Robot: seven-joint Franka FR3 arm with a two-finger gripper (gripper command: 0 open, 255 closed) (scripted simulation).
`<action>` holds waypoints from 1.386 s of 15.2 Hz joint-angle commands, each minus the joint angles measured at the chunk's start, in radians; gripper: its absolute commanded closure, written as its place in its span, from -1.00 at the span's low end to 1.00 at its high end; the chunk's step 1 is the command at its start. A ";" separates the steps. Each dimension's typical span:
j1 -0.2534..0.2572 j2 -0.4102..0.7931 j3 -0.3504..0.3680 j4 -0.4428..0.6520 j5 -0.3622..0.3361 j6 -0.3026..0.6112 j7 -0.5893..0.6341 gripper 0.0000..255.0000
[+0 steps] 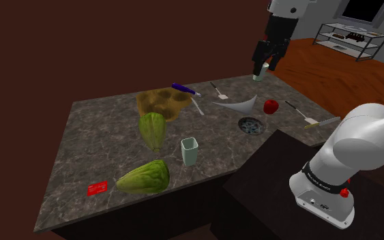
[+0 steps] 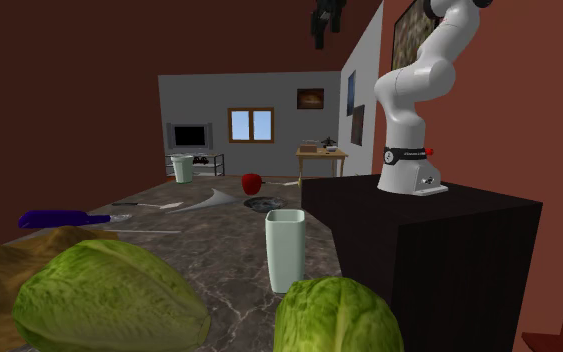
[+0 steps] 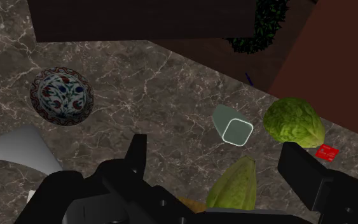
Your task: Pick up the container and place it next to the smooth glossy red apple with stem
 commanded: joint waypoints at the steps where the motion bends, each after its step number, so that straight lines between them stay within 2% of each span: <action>1: 0.000 0.000 0.000 0.000 0.000 0.000 0.000 -1.00; 11: 0.044 0.255 0.129 -0.068 0.043 0.292 0.076 -1.00; 16: 0.059 0.425 0.190 -0.054 0.040 0.430 0.122 -1.00; 21: 0.069 0.615 0.244 -0.008 0.006 0.554 0.182 -1.00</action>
